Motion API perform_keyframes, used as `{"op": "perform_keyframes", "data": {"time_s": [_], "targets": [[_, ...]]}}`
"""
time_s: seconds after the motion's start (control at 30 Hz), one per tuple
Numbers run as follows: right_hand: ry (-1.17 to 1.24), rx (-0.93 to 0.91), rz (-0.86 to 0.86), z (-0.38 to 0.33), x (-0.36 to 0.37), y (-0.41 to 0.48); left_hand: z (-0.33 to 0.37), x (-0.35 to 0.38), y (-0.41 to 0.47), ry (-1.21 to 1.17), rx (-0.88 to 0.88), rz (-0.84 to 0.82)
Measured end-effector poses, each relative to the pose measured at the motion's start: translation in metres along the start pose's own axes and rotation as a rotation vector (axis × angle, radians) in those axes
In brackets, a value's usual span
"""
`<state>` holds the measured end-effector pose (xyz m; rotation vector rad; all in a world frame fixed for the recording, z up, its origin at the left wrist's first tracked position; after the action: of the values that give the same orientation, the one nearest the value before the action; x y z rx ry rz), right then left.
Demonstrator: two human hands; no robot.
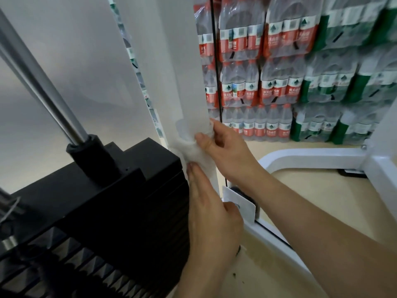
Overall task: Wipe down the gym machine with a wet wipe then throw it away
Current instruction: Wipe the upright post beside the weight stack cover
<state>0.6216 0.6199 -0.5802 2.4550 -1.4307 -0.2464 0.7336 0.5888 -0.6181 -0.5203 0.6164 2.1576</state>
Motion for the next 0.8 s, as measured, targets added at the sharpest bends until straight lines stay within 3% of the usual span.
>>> {"op": "perform_keyframes", "data": {"time_s": [0.13, 0.2, 0.3, 0.43, 0.53, 0.6, 0.63, 0.73, 0.8], "targets": [[0.053, 0.114, -0.195, 0.006, -0.005, -0.009, 0.010, 0.002, 0.022, -0.131, 0.003, 0.061], [-0.079, 0.060, -0.218, -0.004, -0.003, -0.006, 0.017, 0.002, 0.027, -0.095, 0.064, 0.122], [-0.279, -0.039, -0.048, -0.019, 0.008, 0.005, 0.019, 0.003, 0.021, -0.044, 0.092, 0.098], [-0.338, -0.149, 0.071, -0.038, 0.016, 0.015, 0.024, -0.014, 0.000, 0.057, 0.100, -0.051], [-0.265, -0.275, 0.187, -0.063, 0.020, 0.030, 0.041, -0.046, 0.002, 0.086, 0.223, 0.157], [-0.200, -0.299, 0.252, -0.067, 0.027, 0.034, 0.054, -0.069, 0.015, 0.207, 0.352, 0.356], [-0.188, -0.282, 0.264, -0.063, 0.029, 0.032, 0.059, -0.077, 0.023, 0.276, 0.371, 0.373], [-0.188, -0.222, 0.244, -0.042, 0.032, 0.019, 0.071, -0.086, 0.041, 0.474, 0.306, 0.195], [-0.134, -0.180, 0.259, -0.042, 0.032, 0.017, 0.080, -0.088, 0.045, 0.587, 0.340, 0.170]]}}
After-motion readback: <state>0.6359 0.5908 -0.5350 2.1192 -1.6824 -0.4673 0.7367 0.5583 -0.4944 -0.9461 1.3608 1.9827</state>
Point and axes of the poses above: each hand's wrist, its own y-axis towards the middle knuckle, its own x-axis out of the palm, z = x × y, the point moved 4 cm from there along y, towards the middle knuckle, and after that the axes turned 4 degrees about z, right-handed, at the moved point
